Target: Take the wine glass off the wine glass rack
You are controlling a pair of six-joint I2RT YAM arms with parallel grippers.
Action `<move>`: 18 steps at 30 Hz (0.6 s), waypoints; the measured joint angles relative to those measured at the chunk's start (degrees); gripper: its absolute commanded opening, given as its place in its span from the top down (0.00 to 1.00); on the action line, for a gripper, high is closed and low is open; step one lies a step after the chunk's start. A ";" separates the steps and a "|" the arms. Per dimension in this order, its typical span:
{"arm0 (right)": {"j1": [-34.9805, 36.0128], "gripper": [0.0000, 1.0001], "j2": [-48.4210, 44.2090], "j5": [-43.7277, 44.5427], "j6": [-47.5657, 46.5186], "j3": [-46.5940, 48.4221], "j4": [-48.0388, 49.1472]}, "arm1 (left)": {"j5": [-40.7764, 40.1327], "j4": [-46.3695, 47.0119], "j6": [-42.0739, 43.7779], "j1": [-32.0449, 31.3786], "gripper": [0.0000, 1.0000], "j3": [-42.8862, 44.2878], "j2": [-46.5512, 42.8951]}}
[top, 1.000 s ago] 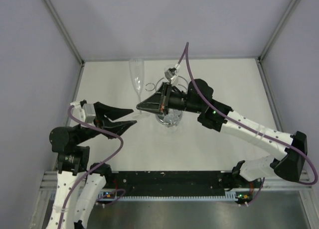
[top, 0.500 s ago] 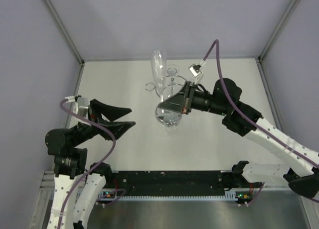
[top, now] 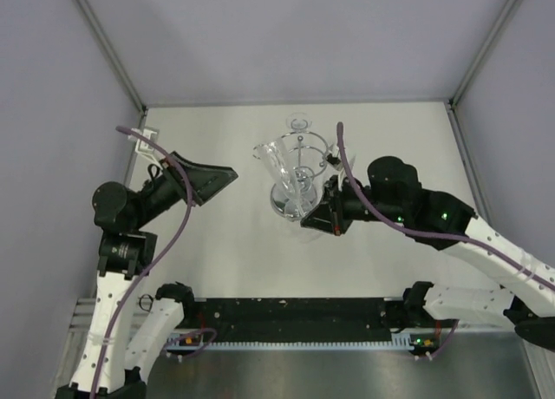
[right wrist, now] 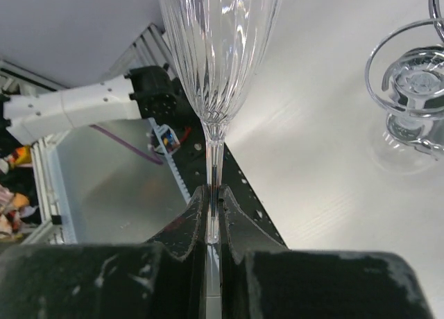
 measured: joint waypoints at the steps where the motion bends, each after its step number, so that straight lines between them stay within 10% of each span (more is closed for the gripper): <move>1: 0.50 1.00 -0.02 0.46 -1.70 0.02 -1.14 | 0.02 -0.44 -1.46 0.00 0.31 0.24 0.74; 18: 6.14 1.00 -3.67 4.07 -22.51 0.76 -13.27 | 5.55 -15.47 -8.22 0.00 0.25 3.04 4.87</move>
